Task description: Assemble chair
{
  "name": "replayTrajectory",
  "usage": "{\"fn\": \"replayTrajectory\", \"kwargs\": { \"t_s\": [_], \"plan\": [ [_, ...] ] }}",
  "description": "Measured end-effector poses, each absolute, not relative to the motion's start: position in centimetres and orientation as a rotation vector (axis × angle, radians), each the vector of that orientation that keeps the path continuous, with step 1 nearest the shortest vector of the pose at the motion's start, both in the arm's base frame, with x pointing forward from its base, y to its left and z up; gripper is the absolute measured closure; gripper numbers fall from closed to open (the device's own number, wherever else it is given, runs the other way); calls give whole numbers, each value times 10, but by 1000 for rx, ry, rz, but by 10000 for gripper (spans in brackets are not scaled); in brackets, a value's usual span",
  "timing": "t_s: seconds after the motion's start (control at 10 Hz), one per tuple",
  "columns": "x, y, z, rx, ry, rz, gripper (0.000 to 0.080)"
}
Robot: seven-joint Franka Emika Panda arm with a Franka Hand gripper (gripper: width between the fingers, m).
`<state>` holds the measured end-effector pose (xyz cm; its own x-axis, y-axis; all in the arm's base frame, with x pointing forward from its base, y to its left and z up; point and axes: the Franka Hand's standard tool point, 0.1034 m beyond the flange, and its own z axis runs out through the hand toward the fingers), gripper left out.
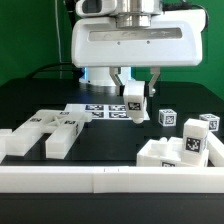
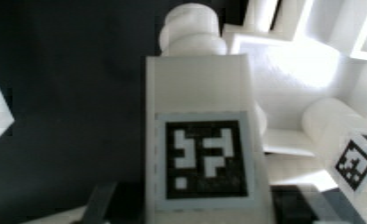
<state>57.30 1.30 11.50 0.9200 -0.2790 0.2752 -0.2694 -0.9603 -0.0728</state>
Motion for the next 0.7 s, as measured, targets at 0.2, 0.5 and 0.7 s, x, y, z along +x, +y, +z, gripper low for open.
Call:
{"fn": "replayTrajectory", "kwargs": {
  "t_s": [0.2, 0.5, 0.7],
  "plan": [
    [584, 15, 124, -3030, 410, -662, 509],
    [582, 14, 123, -3029, 406, -711, 509],
    [584, 15, 122, -3029, 399, -714, 509]
  ]
}}
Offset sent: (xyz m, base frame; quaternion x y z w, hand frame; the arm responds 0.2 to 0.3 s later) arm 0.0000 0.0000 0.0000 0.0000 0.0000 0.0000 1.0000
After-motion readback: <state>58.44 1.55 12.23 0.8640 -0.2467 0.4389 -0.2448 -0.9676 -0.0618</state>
